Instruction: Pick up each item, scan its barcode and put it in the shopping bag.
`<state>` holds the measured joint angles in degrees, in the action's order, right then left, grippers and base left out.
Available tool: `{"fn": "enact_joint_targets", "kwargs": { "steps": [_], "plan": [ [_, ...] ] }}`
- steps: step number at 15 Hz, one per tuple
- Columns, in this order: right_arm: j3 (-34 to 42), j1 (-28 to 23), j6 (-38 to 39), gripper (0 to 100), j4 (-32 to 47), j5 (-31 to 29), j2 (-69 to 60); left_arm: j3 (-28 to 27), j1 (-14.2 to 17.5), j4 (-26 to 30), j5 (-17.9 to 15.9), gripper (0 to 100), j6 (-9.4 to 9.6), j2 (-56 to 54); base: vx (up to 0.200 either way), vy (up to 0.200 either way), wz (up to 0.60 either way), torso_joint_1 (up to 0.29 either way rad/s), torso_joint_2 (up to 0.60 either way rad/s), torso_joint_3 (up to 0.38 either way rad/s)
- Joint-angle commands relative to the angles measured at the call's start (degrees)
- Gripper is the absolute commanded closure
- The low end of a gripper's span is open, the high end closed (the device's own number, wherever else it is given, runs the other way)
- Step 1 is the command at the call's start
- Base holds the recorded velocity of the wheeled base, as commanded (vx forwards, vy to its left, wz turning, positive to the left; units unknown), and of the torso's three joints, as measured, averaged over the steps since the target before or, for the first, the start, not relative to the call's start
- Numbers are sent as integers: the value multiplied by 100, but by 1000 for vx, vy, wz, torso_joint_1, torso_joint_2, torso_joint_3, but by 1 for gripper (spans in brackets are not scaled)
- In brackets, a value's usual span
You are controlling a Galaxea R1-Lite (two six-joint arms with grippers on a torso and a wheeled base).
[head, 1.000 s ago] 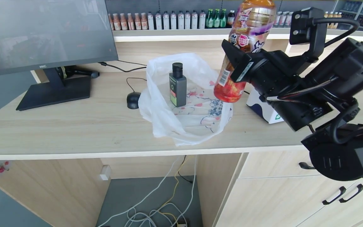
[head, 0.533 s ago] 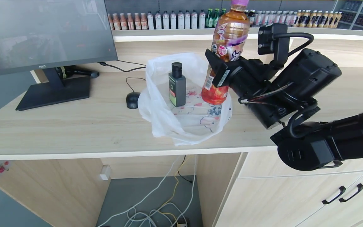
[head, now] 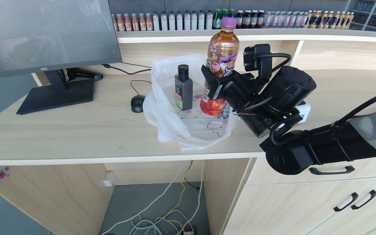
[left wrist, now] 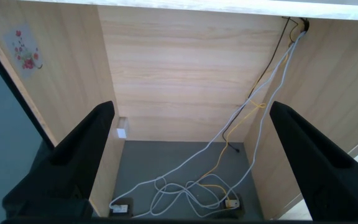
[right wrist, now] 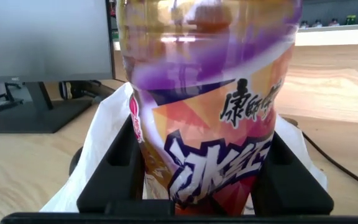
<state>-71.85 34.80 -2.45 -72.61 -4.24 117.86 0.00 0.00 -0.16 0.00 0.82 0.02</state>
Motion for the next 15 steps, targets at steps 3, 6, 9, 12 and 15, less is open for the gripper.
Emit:
{"fn": "enact_joint_targets", "kwargs": {
  "steps": [3,6,9,12,15],
  "plan": [
    [-154,9,-19,100,-17,2,282,0,0,-2,0,0,-3,-2,0,0,0,0,0,0],
    [-136,0,-10,100,-61,11,457,0,0,-2,0,0,6,-2,0,0,0,0,0,0],
    [-154,9,-10,100,-69,-6,580,0,0,-2,0,0,-3,-2,0,0,0,0,0,0],
    [-127,0,-36,100,-219,-24,765,0,0,-2,0,0,6,-2,0,0,0,0,0,0],
    [-119,9,-71,100,-351,-24,923,0,0,-2,0,0,-3,-2,0,0,0,0,0,0]
  ]
}}
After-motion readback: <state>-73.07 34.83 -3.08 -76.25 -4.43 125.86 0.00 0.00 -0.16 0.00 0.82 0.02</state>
